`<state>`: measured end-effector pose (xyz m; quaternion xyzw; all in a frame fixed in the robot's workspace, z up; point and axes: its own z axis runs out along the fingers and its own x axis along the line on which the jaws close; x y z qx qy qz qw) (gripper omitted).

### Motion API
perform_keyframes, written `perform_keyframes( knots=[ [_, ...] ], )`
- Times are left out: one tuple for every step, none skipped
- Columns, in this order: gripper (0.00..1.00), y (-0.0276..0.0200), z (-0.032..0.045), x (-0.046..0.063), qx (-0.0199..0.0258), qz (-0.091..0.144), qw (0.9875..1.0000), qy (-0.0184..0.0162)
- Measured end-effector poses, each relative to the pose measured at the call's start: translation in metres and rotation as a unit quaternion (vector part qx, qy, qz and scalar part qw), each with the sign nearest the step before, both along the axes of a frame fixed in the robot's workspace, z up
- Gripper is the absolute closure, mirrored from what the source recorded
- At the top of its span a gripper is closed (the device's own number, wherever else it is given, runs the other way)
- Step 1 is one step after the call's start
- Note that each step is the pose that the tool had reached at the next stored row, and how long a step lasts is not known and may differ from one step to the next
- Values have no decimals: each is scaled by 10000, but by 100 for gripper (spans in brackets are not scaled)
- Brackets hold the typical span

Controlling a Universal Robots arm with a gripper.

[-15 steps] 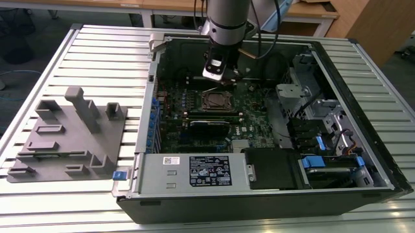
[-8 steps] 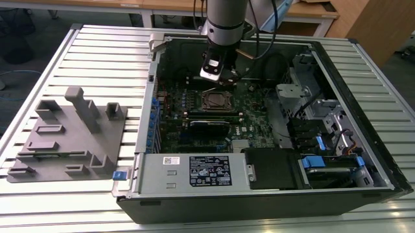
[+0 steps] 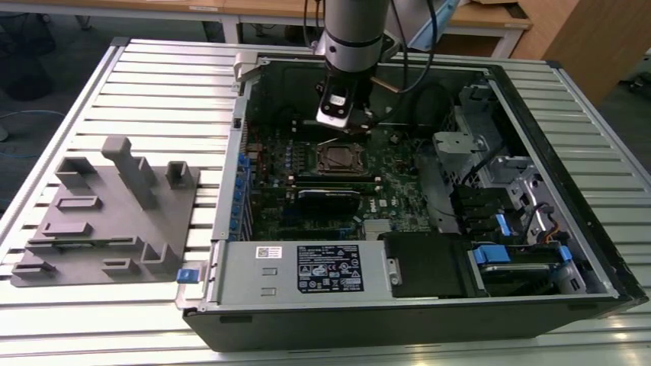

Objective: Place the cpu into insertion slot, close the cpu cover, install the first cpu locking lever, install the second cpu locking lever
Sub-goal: 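Install the first cpu locking lever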

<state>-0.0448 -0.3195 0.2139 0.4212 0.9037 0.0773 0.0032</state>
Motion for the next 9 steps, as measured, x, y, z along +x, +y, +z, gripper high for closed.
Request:
perform_keyframes(
  knots=[
    [90, 0, 0, 0, 0, 1, 10000, 0],
    [90, 0, 0, 0, 0, 1, 10000, 0],
    [90, 0, 0, 0, 1, 2, 10000, 0],
    [90, 0, 0, 0, 0, 3, 10000, 0],
    [90, 0, -1, 0, 1, 6, 10000, 0],
    [90, 0, -1, 1, 1, 41, 10000, 0],
    [90, 0, -2, 1, 1, 122, 9999, -1],
    [90, 0, -3, 1, 2, 211, 9998, -1],
    [90, 0, -3, 0, 1, 298, 9996, 0]
  ],
)
